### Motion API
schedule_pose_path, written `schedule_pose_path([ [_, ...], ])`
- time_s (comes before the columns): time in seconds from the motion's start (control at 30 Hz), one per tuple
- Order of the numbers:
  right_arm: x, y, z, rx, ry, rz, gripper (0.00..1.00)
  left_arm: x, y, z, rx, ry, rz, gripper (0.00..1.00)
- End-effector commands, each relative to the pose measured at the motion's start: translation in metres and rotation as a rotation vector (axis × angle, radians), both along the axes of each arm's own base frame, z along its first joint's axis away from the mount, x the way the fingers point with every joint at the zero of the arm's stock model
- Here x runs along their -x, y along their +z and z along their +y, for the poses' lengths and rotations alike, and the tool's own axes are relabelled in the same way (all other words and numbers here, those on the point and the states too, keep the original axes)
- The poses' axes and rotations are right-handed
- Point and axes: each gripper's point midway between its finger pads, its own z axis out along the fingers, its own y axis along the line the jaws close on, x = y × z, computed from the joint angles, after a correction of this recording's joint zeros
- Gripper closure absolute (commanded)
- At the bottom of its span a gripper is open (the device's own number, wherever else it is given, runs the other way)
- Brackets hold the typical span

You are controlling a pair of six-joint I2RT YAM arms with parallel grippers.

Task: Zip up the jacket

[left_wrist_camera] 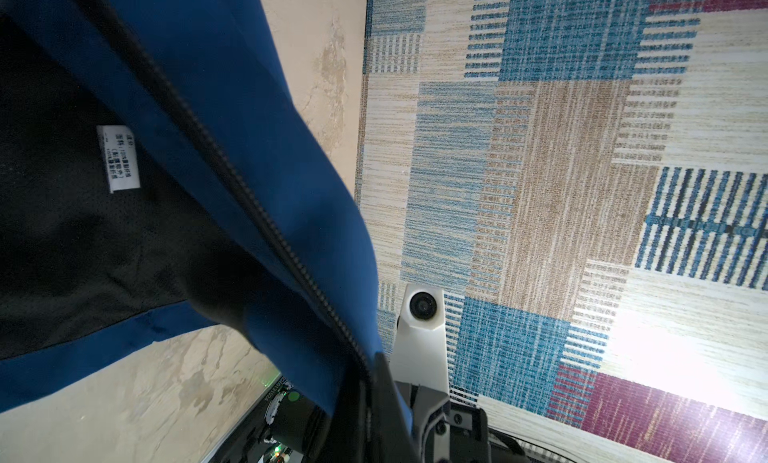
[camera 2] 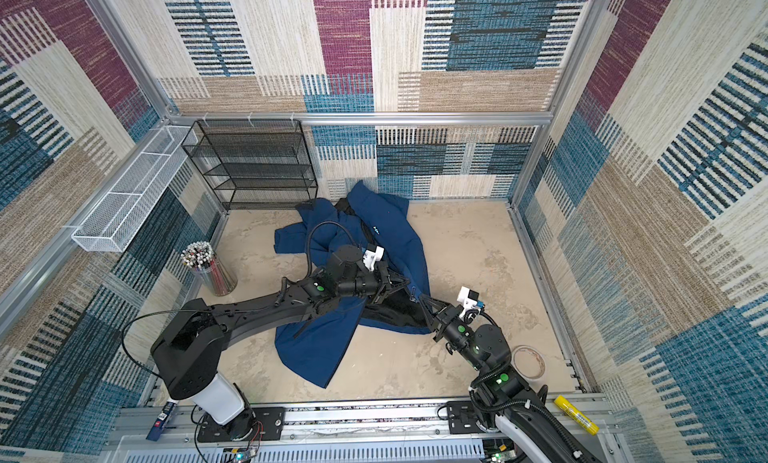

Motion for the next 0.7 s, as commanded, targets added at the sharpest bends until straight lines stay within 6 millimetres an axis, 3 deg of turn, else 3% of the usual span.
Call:
schedule_pose_path([
  [0.0, 0.003, 0.004, 0.003, 0.015, 0.025, -0.007, 0.75, -0.001, 0.017, -0.001, 0.019, -0.009, -0.05, 1.0],
  [0.03, 0.003, 0.002, 0.003, 0.028, 0.027, 0.0, 0.6, -0.001, 0.018, -0.001, 0.015, -0.012, -0.054, 1.0],
  [0.13, 0.004, 0.004, 0.005, 0.048, 0.034, -0.01, 0.49, -0.001, 0.02, -0.001, 0.01, -0.019, -0.054, 1.0],
  [0.67, -0.006, 0.024, 0.025, 0.096, 0.109, -0.081, 0.43, 0.001, 0.016, 0.0, -0.008, -0.038, -0.042, 1.0],
])
